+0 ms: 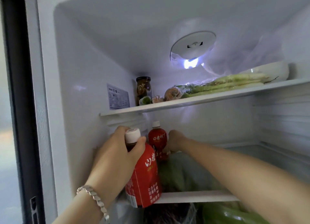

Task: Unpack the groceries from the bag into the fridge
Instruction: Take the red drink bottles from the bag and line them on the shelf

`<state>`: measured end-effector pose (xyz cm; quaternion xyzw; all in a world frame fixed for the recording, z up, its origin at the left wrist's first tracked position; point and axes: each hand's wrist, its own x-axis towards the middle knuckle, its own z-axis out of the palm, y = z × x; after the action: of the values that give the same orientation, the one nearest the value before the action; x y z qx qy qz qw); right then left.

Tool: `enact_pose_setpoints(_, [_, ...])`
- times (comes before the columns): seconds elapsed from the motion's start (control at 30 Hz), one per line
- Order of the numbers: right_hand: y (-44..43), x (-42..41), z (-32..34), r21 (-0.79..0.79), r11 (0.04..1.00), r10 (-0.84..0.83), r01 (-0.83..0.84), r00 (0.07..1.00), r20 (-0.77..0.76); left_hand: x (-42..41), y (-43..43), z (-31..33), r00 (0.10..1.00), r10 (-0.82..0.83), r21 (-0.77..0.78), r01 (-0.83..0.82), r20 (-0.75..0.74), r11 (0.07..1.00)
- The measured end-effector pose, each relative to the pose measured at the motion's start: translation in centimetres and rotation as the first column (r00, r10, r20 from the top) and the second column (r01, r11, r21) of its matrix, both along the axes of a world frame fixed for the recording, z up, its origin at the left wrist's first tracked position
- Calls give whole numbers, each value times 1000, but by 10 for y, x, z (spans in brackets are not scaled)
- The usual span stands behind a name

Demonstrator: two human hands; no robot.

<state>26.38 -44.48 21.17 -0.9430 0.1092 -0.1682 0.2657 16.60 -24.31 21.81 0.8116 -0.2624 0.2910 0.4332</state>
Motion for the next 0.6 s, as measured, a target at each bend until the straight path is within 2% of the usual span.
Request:
enact_pose_setpoints(0.07, [0, -22, 6, 34, 995, 90, -90, 996, 2, -1, 0, 0, 1000, 0, -2, 0, 6, 1000])
enact_pose_setpoints(0.1, [0, -38, 9, 116, 972, 210, -206, 978, -17, -1, 0, 0, 1000, -1, -5, 1, 8, 1000])
enact_pose_setpoints(0.17, [6, -72, 12, 343, 820, 510, -458, 857, -75, 0, -2, 0, 999, -33, -9, 33, 4, 999])
enact_pose_setpoints(0.2, [12, -89, 10, 408, 745, 602, -528, 796, -68, 1, -4, 0, 997, -71, -18, 71, -6, 997])
enact_pose_setpoints(0.23, [18, -102, 7, 403, 712, 638, -576, 769, -27, 1, -8, 1, 993, -114, -18, 114, -13, 993])
enact_pose_setpoints(0.3, [29, -117, -1, 314, 721, 621, -618, 777, 104, 0, -20, 3, 985, -173, 18, 173, -14, 985])
enact_pose_setpoints(0.37, [29, -125, -4, 280, 778, 517, -562, 826, 223, -1, -32, 4, 979, -204, 23, 204, 20, 979])
enact_pose_setpoints(0.47, [12, -132, -4, 285, 829, 411, -481, 870, 274, -2, -40, -7, 974, -215, 33, 214, 71, 976])
enact_pose_setpoints(0.5, [6, -132, -4, 282, 852, 370, -441, 888, 273, 0, -40, -17, 978, -189, 84, 182, 93, 980])
enact_pose_setpoints(0.53, [0, -130, -5, 268, 885, 310, -381, 911, 272, 3, -40, -29, 984, -150, 201, 128, 96, 971])
enact_pose_setpoints(0.6, [-9, -118, -8, 201, 957, 153, -210, 951, 269, 11, -40, -57, 990, -91, 476, 29, 108, 879])
